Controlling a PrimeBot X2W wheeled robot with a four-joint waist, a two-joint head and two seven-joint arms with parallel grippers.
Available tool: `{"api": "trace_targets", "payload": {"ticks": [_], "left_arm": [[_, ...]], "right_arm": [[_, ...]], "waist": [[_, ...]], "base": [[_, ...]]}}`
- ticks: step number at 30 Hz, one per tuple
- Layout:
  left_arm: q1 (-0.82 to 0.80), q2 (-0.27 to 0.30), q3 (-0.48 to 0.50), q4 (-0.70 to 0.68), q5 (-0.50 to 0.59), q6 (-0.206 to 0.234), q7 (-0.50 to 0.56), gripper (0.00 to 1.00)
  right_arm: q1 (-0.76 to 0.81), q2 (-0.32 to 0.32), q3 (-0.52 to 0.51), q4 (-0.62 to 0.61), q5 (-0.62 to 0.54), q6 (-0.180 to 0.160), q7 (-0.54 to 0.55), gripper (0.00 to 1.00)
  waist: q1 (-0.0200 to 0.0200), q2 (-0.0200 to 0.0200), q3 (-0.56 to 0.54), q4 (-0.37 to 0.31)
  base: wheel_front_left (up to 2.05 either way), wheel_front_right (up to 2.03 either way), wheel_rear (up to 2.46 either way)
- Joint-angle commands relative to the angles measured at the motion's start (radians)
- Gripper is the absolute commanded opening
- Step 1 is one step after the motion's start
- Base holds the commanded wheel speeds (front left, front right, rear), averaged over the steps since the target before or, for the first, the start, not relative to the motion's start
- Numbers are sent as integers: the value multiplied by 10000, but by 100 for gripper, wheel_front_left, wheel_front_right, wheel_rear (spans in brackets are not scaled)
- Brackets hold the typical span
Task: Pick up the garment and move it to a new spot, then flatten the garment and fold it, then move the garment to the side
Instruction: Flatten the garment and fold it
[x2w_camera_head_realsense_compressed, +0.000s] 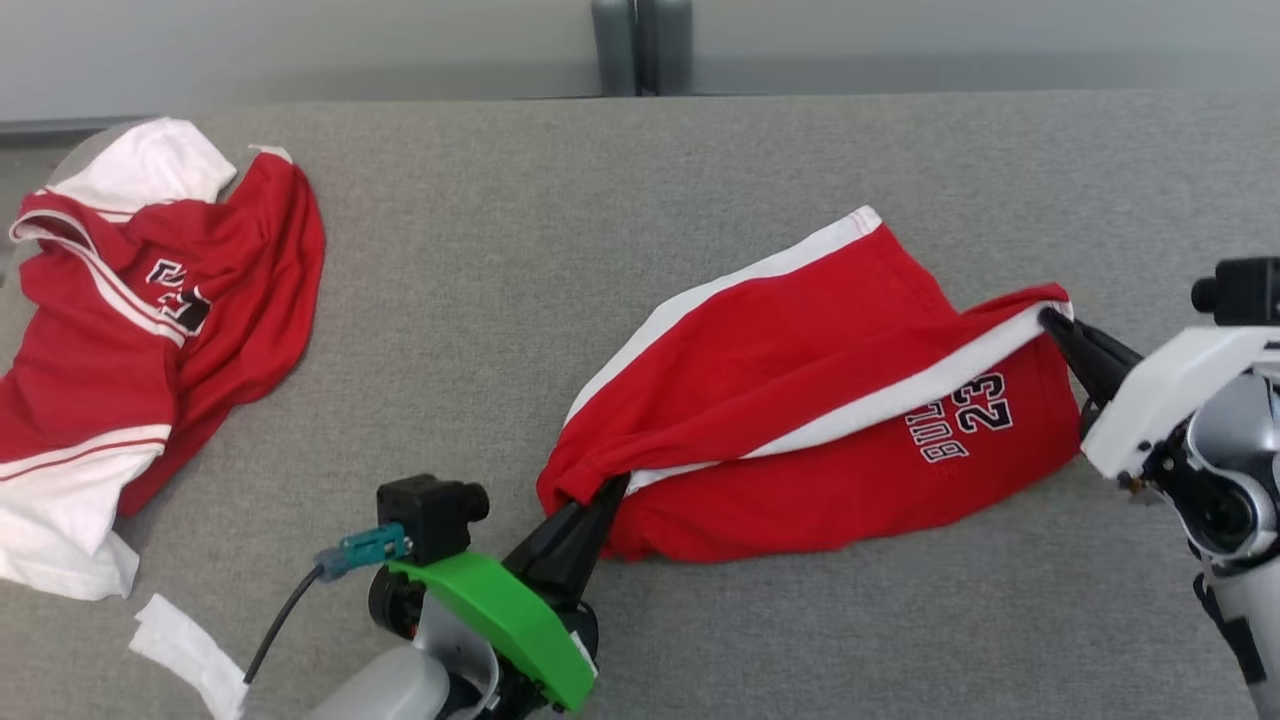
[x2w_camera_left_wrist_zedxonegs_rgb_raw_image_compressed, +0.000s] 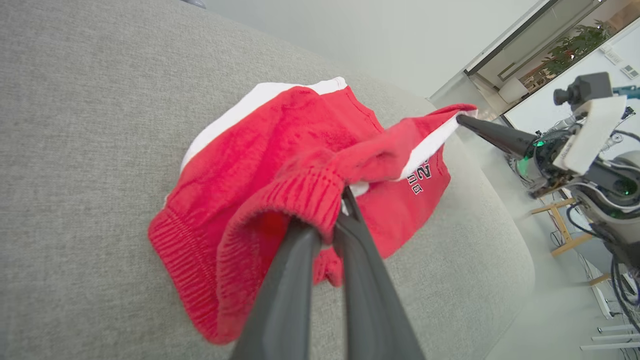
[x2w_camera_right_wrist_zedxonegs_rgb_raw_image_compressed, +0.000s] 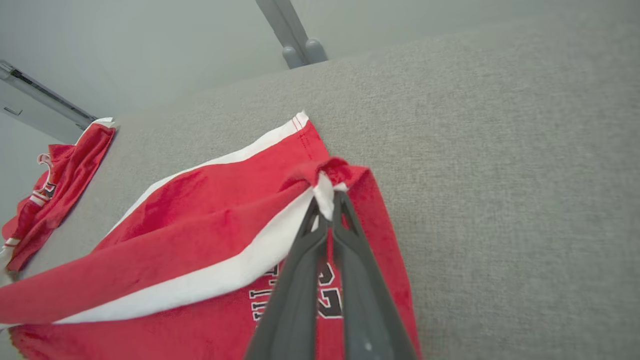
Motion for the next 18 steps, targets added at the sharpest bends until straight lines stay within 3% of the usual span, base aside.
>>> {"api": "trace_targets", "payload": {"ticks": [1,9,18], "left_arm": [[-334,-10,-35,84,133,-13,135,0],[-1450,-386,-210,468,246,-313,712,0],[-1779,-830,-105,1084,56,-258,709,0]], "right_arm": [[-446,-82,159,303,-172,2,157,0],[-2611,-281,907,2073,-619,4,586,0],[-3879,-603,1282,3217,-837,2,663,0]], "waist": [[1,0,1048,1084],[1,0,1190,1696],[1,0,1373,1927]], "base": [[0,0,0],[0,0,0],[0,0,0]]}}
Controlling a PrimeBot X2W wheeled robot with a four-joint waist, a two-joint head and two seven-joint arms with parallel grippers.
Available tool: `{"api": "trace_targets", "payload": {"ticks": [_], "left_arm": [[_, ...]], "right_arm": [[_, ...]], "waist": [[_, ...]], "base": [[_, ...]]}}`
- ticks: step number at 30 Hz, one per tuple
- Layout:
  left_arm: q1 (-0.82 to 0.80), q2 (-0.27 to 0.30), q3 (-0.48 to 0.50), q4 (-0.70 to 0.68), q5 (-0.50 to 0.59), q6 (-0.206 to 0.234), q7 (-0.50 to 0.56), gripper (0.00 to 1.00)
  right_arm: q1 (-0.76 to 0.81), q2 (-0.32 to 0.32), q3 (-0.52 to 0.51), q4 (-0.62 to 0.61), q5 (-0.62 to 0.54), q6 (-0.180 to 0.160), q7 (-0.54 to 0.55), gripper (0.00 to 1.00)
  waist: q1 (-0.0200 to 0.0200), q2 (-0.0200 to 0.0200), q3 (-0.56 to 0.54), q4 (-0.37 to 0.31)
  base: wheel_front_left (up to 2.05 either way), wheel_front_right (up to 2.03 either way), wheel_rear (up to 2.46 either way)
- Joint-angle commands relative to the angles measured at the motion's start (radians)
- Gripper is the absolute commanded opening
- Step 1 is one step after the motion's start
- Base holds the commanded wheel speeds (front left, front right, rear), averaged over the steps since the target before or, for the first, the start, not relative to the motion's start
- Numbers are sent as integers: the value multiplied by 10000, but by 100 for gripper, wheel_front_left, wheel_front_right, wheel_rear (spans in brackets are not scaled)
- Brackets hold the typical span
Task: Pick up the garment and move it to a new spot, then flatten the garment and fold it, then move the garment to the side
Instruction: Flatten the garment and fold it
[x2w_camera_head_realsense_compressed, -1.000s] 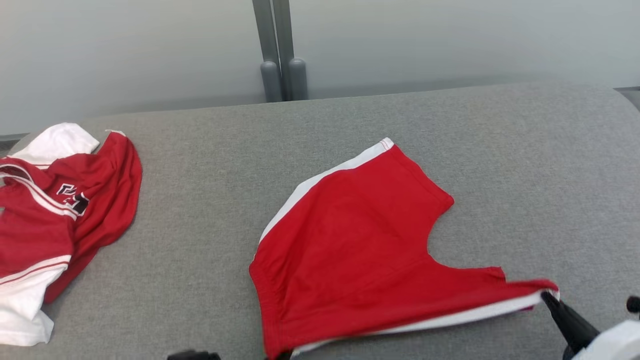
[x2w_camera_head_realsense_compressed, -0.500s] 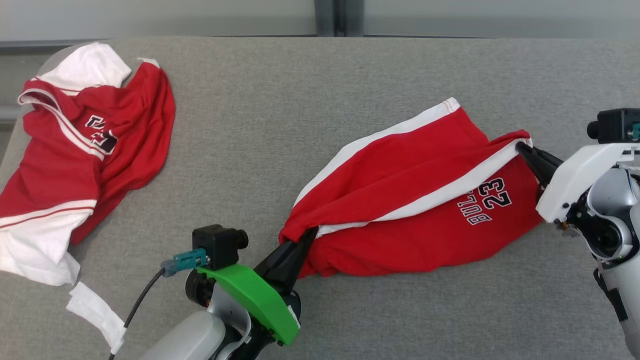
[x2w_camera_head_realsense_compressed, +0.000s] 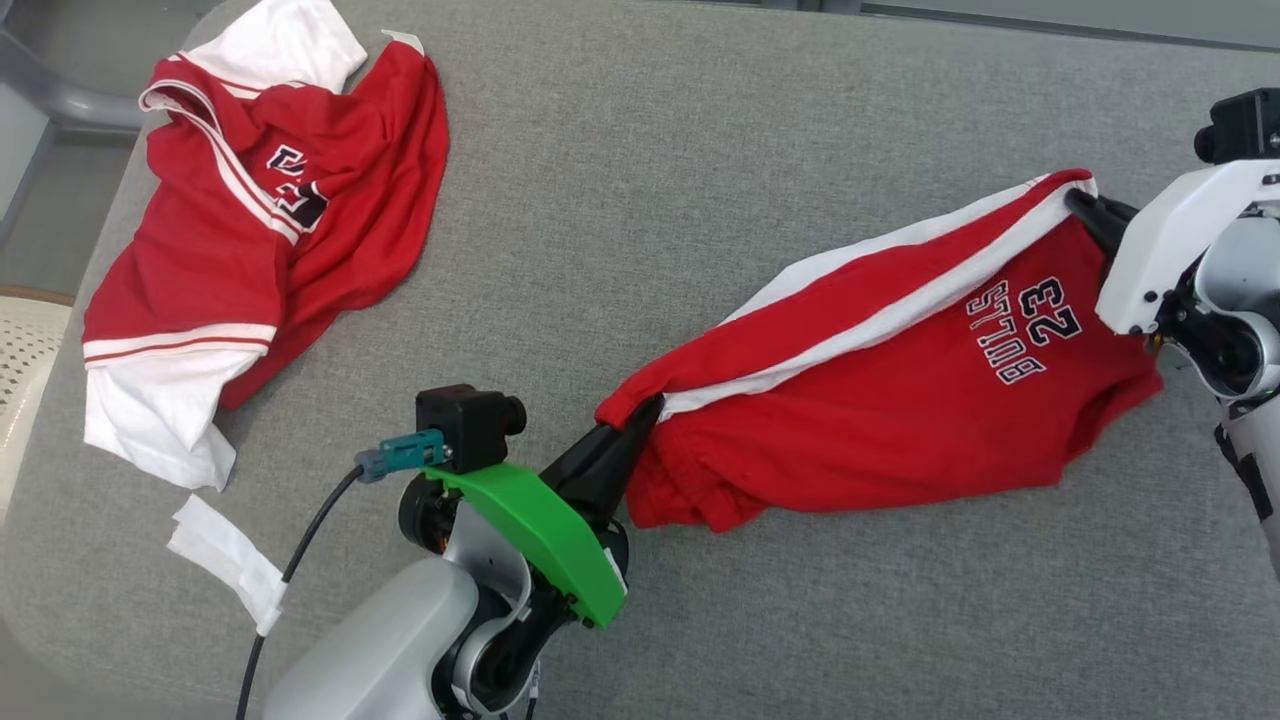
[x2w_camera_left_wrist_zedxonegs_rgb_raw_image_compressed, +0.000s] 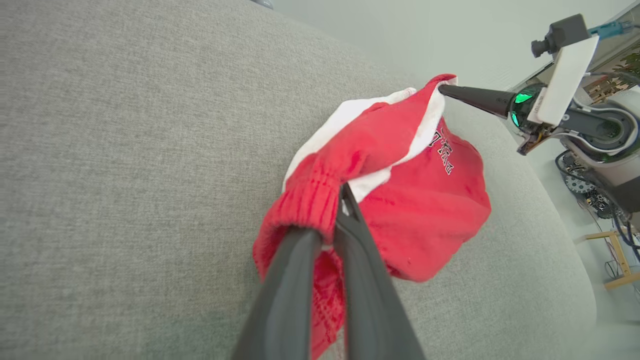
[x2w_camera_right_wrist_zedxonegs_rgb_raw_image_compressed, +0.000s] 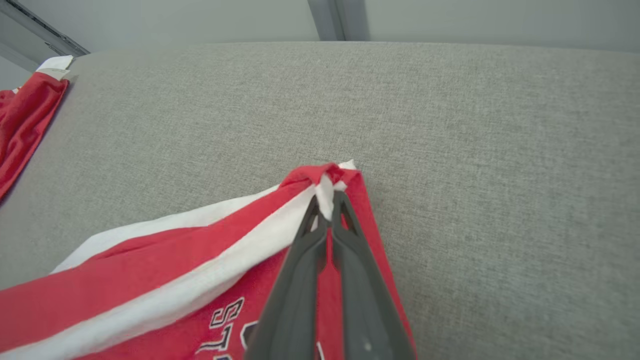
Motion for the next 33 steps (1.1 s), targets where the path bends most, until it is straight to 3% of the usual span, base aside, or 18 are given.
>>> {"api": "trace_targets", "payload": {"ticks": [1,13,14,15,16,17,22,29,33], "left_arm": [[-60,-91,24,83,-104,-68,24,0],[-262,-317,121,805,-450,-165,113,0],[-266,-306,138,845,-441,-138,102,0],[-257,-292,133,883,-435,-135,113,2],[-227,-287,148,910,-448,-126,123,33],[-197,-237,166,968,-424,-58,112,100],[150,54,276,1044,-251,322,-106,100],[1322,785,360,383,1120,1846,-1761,100],[2016,513,908,-72,1995,2497,-2310,100]], "right_arm": [[-203,-98,-10,129,-59,1,-23,0],[-750,14,152,903,-74,1,36,0],[-767,34,160,928,-52,1,14,12],[-780,43,182,939,-32,1,-26,76],[-785,17,190,959,-60,1,-52,100],[-766,15,234,973,-65,1,-24,100],[-574,-176,559,483,11,2,-103,100],[375,-1025,1247,-704,-640,1,346,100],[818,-1122,1264,-1144,-715,2,893,100]], "waist": [[0,0,125,125],[0,0,245,208],[0,0,249,198],[0,0,250,179],[0,0,248,160],[0,0,242,125],[0,0,190,-101],[0,0,181,-475],[0,0,324,-416]], "base": [[0,0,0],[0,0,0],[0,0,0],[0,0,0],[0,0,0],[0,0,0],[0,0,0],[0,0,0],[0,0,0]]}}
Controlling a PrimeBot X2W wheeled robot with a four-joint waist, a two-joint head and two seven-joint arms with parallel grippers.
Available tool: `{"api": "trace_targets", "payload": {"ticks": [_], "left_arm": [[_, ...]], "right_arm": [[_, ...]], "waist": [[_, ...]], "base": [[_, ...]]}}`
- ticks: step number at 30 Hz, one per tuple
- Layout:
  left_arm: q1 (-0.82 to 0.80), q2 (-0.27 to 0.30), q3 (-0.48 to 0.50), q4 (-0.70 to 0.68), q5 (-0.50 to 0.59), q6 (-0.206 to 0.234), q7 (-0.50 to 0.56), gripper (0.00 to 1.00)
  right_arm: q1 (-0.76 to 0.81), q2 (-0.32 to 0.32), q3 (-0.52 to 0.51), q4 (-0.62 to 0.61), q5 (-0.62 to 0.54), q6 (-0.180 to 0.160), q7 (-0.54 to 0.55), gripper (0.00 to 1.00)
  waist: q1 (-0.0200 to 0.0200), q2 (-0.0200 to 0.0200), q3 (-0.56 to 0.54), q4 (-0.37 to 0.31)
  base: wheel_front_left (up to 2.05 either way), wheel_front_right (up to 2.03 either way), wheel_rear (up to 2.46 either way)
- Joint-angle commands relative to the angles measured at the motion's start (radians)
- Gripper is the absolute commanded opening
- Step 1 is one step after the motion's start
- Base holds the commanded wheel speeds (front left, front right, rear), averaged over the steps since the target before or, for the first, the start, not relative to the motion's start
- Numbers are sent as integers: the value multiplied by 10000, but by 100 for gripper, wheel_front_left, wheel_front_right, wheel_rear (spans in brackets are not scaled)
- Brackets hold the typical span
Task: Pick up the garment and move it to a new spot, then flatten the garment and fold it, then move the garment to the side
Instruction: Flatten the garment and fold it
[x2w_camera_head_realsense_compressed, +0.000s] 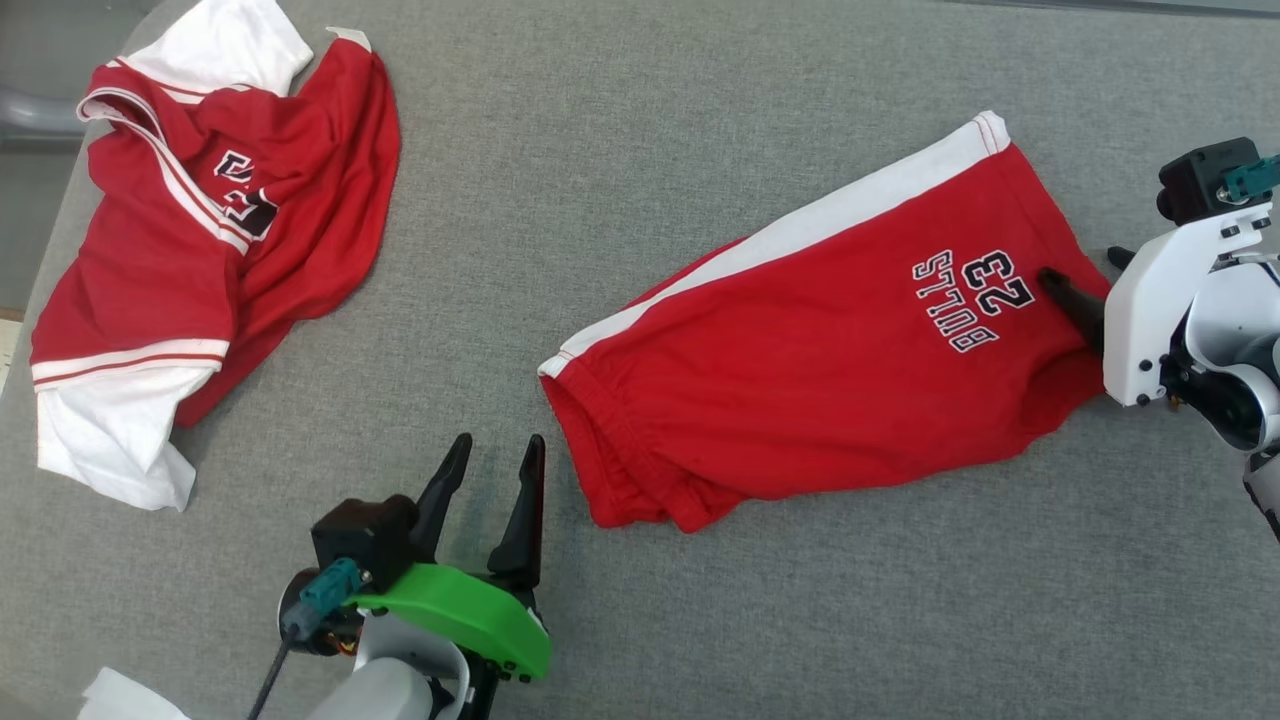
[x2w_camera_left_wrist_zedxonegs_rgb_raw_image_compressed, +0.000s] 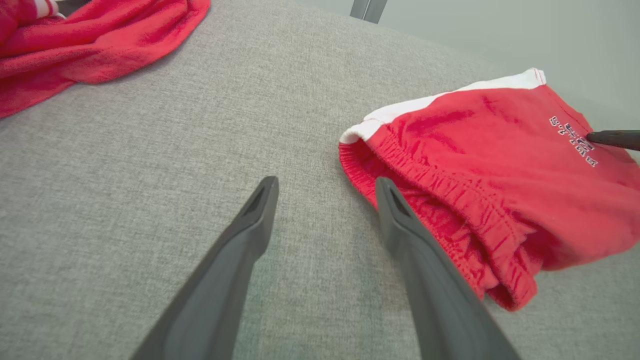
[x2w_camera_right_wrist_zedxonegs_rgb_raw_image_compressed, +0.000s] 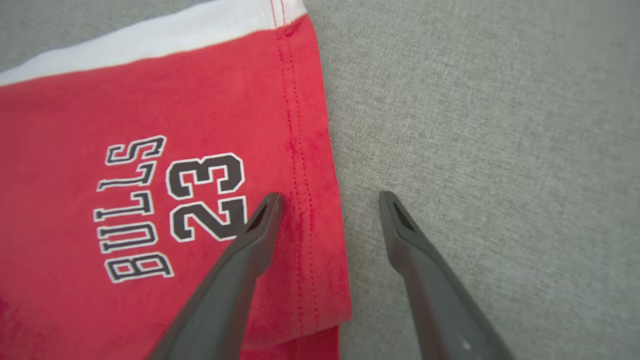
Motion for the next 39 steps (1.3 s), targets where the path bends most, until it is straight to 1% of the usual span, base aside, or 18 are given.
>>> {"api": "trace_targets", "payload": {"ticks": [1,3,6,7,11,15,17,18,19,21,24,27,32,34,36,39], "left_arm": [[200,-141,203,-182,637,139,-81,100],[486,-552,644,-479,1123,124,-75,100],[991,-1048,1239,-661,2070,-142,-73,100],[1164,-1279,1346,-595,2269,-296,-73,100],[1503,-1827,1820,-340,2881,-880,-75,100],[1713,-2237,2256,-85,3272,-1419,-77,100],[1814,-2358,2482,9,3497,-1658,-77,100],[1873,-2409,2590,65,3556,-1751,-77,100],[1957,-2463,2736,132,3611,-1850,-77,100],[2125,-2535,2985,202,3795,-2008,-78,100],[2323,-2614,3314,224,4045,-2237,-78,100],[2622,-2641,3683,261,4268,-2443,-78,100],[3096,-2519,4197,286,4715,-2744,-78,100],[3227,-2479,4394,217,4807,-2856,-79,100],[3344,-2466,4545,188,4939,-2952,-79,100],[3503,-2501,4711,166,5094,-3113,-77,100]], "right_arm": [[122,28,-82,-94,-154,4,155,100],[118,82,-195,-98,-269,4,307,100],[-34,265,-311,27,-543,4,614,100],[-80,334,-337,111,-648,4,732,100],[-306,606,-359,548,-982,6,1195,100],[-331,794,-211,1166,-1297,6,1831,100],[-117,898,63,1305,-1126,25,2327,100],[-3,939,173,1286,-951,41,2510,72],[127,963,262,1203,-777,42,2623,0],[251,842,364,1043,-528,42,2750,0],[348,781,54,936,-115,12,2555,0],[573,873,-378,841,328,1,2316,0],[1225,838,-1086,754,914,-10,1977,0],[1534,814,-1590,770,1149,-10,1808,0],[1774,846,-2285,871,1362,-8,1574,0],[1985,781,-3490,1266,1364,-5,1267,0]], "waist": [[0,0,132,105],[0,0,222,223],[0,0,332,424],[0,0,363,498],[0,0,386,702],[0,0,326,822],[0,0,247,835],[0,0,209,824],[0,0,138,785],[0,0,10,659],[0,0,-273,340],[0,0,-665,-176],[0,0,-1317,-1150],[0,0,-1476,-1457],[0,0,-1556,-1672],[0,0,-1598,-1892]], "base": [[0,0,0],[0,0,0],[0,0,0],[0,0,0],[0,0,0],[0,0,0],[0,0,0],[0,0,0],[0,0,0],[0,0,0],[0,0,0],[0,0,0],[0,0,0],[0,0,0],[0,0,0],[0,0,0]]}}
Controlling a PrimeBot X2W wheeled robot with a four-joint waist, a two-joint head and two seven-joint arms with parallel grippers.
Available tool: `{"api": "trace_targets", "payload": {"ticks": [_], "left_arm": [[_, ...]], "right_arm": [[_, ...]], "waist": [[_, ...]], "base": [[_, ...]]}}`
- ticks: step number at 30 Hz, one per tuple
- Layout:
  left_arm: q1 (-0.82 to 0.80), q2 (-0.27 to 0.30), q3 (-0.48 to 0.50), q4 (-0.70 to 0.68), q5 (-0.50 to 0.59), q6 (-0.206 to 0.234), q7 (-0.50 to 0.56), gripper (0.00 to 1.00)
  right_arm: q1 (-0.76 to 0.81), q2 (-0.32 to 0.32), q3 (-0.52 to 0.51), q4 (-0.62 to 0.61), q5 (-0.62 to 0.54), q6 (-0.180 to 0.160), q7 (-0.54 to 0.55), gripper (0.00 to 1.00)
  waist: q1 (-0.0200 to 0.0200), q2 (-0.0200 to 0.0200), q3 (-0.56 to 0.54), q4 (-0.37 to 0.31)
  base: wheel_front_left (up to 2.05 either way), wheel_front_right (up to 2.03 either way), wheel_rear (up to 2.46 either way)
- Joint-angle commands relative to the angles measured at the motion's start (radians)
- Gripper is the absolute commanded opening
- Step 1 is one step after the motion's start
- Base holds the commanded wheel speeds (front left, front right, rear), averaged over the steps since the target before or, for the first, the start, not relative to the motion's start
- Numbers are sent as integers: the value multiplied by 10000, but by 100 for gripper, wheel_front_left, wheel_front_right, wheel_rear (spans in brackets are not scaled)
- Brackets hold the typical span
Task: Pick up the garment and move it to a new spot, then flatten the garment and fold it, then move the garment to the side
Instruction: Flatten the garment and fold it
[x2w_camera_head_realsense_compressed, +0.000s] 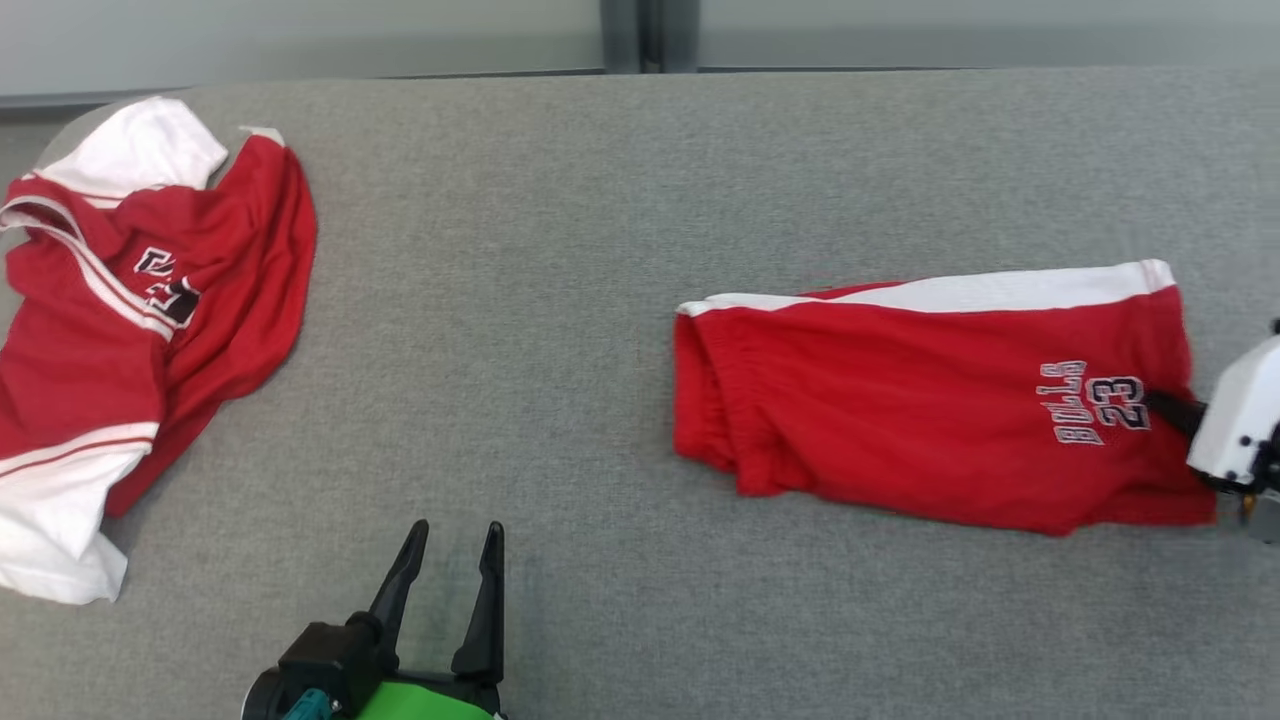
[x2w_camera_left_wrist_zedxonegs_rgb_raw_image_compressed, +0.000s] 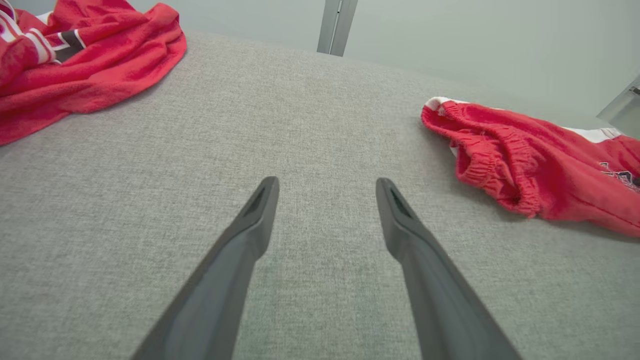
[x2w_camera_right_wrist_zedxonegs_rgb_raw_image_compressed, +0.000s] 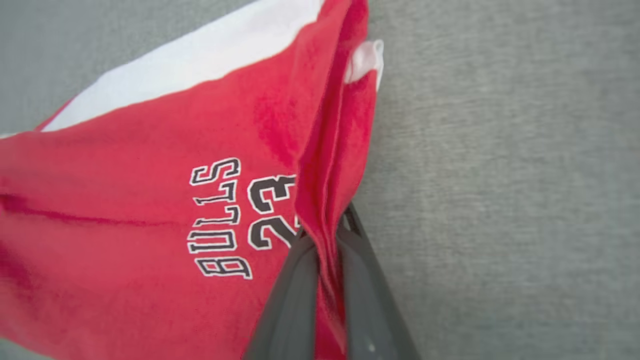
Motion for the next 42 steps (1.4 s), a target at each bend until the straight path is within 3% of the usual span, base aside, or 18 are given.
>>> {"api": "trace_targets", "payload": {"ticks": [1,6,10,14,17,21,25,31,42], "left_arm": [[221,23,52,12,126,-76,-33,100],[405,-119,146,86,220,-224,-33,100],[511,-242,187,156,209,-271,-33,100],[545,-318,181,236,186,-299,-33,100],[343,-356,106,298,188,-354,-33,100],[38,-392,-83,491,258,-434,-33,100],[-76,-406,-210,710,240,-451,-32,100],[147,-421,-259,875,0,-353,-32,100],[62,-419,-712,951,-210,-226,-32,100]], "right_arm": [[158,-178,-452,196,-115,-17,-119,0],[174,-713,-2401,532,-459,-9,-169,0],[152,-610,-2858,-545,-733,-7,413,0],[257,143,-2003,-2361,-789,-7,1362,0],[194,1104,-946,-3366,-936,-7,1964,0],[136,2335,278,-3445,-1332,-7,2242,0],[-17,3063,869,-2781,-1768,-7,1926,0],[-109,3152,959,-1945,-2214,-7,1475,0],[-582,3153,1030,-1204,-2768,-7,561,0]], "waist": [[0,0,-466,-611],[0,0,-524,-521],[0,0,-616,-432],[0,0,-687,-428],[0,0,-654,-404],[0,0,-590,-187],[0,0,-564,186],[0,0,-657,496],[0,0,-830,391]], "base": [[0,0,0],[0,0,0],[0,0,0],[0,0,0],[0,0,0],[0,0,0],[0,0,0],[0,0,0],[0,0,0]]}}
